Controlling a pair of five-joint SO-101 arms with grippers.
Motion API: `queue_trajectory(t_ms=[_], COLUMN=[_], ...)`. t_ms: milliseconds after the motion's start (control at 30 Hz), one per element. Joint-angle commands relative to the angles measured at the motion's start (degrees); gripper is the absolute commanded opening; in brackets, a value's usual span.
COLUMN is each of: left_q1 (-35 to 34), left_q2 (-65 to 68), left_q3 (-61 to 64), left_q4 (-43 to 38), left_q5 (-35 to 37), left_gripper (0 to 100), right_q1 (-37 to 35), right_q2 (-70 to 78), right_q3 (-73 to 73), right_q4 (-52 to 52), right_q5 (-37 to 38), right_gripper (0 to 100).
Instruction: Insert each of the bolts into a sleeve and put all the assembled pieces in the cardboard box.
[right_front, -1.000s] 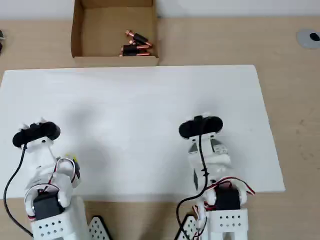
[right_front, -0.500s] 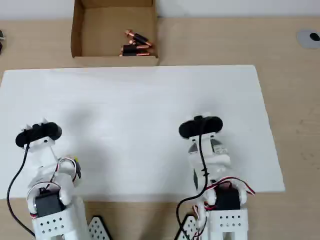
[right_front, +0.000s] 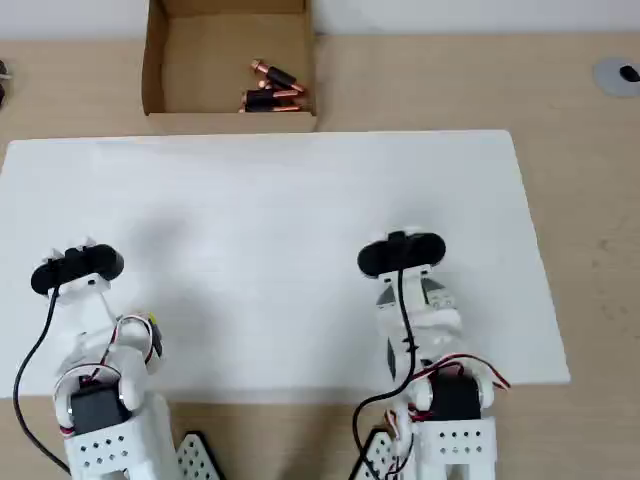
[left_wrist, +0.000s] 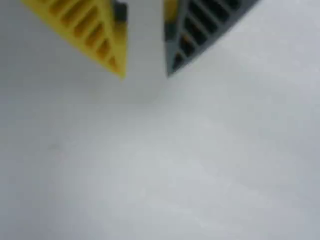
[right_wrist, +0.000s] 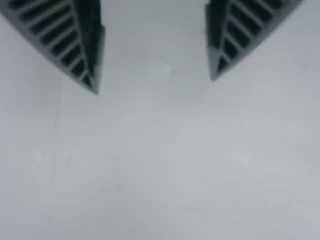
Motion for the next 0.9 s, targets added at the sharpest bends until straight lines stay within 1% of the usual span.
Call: queue_trajectory(t_ms=[0, 867], left_q1=[-0.35, -0.35], left_q2=[-0.48, -0.48], left_q3=[-0.26, -0.26], left_q4=[-0.97, -0.97], left_q5=[-0.44, -0.44], left_gripper=[6, 6], right_q1=[-0.4, -0.4], right_q2=[-6.37, -6.37], right_q3=[-0.04, -0.04], right_q4=[-0.18, -0.18], right_q5=[0.35, 0.35], right_gripper=[17.8, 17.8])
